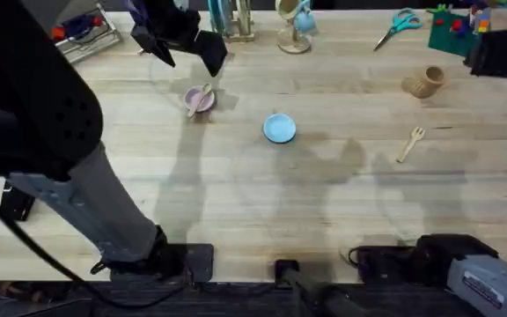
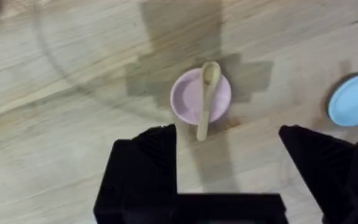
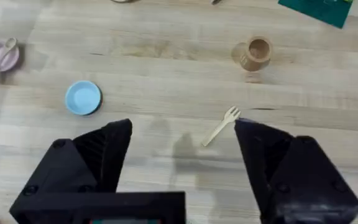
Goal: Pick up a utensil and set it on the pink plate, then put the other utensil in the container.
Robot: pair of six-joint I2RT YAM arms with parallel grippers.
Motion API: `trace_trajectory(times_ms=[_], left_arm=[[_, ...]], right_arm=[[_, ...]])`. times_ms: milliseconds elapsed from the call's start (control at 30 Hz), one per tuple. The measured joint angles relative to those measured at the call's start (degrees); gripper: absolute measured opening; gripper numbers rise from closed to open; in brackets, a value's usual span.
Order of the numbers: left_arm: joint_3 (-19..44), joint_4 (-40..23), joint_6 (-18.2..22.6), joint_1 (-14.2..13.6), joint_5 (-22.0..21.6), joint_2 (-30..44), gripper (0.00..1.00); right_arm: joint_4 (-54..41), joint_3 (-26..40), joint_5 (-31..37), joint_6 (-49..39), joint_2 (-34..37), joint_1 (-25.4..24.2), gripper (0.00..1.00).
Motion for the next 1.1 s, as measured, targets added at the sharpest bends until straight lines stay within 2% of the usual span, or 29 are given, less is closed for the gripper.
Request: trace_trajectory(times_ms=[133,500,900,1100], left_arm=[[0.0,-0.6,0.4,-0.1,0.3,-4.4,0.995],[0.7,-3.0,0.4,-0.4,1.2,-23.7,0.994],[0.7,-5.2,0.4,-0.4,1.2,-36.0,0.993],[0.7,-5.5,0.4,-0.4,1.6,-38.3,0.993]], right_arm=[[0.0,0.0,0.0,0.0,0.0,0.0,0.996],[0.0,0.0,0.0,0.0,0.0,0.0,0.996],[-2.6,0.0,0.0,0.0,0.0,0.0,0.996],[-3.1,0.0,0.0,0.0,0.0,0.0,0.996]])
